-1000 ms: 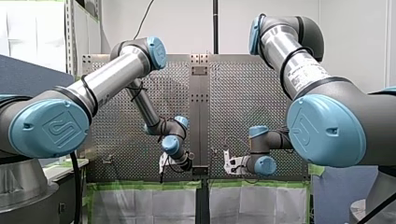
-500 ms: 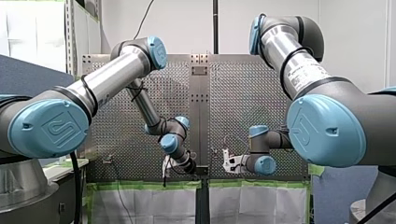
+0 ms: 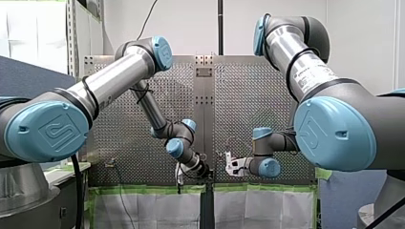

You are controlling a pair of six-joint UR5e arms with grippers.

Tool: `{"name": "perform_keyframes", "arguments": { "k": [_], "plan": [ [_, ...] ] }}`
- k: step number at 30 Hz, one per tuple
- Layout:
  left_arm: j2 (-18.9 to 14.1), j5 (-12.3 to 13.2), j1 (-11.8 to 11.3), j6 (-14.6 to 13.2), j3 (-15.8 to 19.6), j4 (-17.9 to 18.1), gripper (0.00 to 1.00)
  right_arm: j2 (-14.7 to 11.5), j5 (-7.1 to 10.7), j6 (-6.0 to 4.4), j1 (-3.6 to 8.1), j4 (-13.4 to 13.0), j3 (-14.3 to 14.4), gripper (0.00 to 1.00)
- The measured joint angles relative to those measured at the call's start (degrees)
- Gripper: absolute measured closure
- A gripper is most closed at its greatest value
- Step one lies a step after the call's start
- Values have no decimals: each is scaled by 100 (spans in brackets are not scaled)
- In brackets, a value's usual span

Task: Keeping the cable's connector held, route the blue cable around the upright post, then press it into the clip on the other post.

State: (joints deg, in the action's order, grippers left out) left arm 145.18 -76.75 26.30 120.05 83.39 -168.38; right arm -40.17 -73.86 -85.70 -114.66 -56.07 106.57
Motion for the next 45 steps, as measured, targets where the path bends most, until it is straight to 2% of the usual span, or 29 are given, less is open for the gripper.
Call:
{"name": "perform_keyframes", "arguments": {
  "k": [9,13,19,26,31,35,41,45],
  "plan": [
    [3,495,57,498,0,142,0,-1,3,-7,-21,80,-69,100],
    [3,600,76,713,0,127,0,-2,1,1,-14,121,-112,100],
    [125,596,112,1035,0,118,0,-1,1,44,-50,145,-136,100],
    [296,622,93,1279,0,414,0,2,5,50,-87,133,-138,100],
    [303,659,43,1355,0,632,0,3,89,26,-110,124,-139,100],
    [303,588,23,1450,0,711,0,4,133,24,-120,127,-139,100],
    [303,523,11,1467,0,707,0,4,142,28,-133,126,-139,100],
    [303,405,14,1366,0,595,0,4,143,19,-133,123,-140,100]
  ]
}}
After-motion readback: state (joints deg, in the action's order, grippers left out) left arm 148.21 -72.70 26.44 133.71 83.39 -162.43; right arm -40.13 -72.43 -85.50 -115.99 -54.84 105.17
